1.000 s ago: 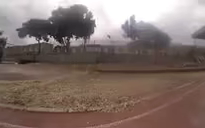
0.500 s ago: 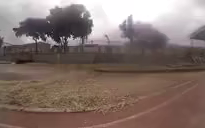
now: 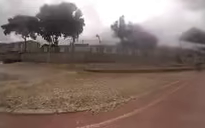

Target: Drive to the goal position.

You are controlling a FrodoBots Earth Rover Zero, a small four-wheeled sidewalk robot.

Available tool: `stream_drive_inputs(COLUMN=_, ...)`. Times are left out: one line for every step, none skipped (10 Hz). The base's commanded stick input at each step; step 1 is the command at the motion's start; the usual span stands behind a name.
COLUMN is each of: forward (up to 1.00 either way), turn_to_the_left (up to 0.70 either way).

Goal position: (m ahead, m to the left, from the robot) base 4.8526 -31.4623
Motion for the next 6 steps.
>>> stream_drive_inputs(forward=0.0, turn_to_the_left=0.0)
stream_drive_inputs(forward=0.0, turn_to_the_left=0.0)
stream_drive_inputs(forward=0.0, turn_to_the_left=0.0)
stream_drive_inputs(forward=0.0, turn_to_the_left=0.0)
stream_drive_inputs(forward=0.0, turn_to_the_left=0.0)
stream_drive_inputs(forward=0.0, turn_to_the_left=0.0)
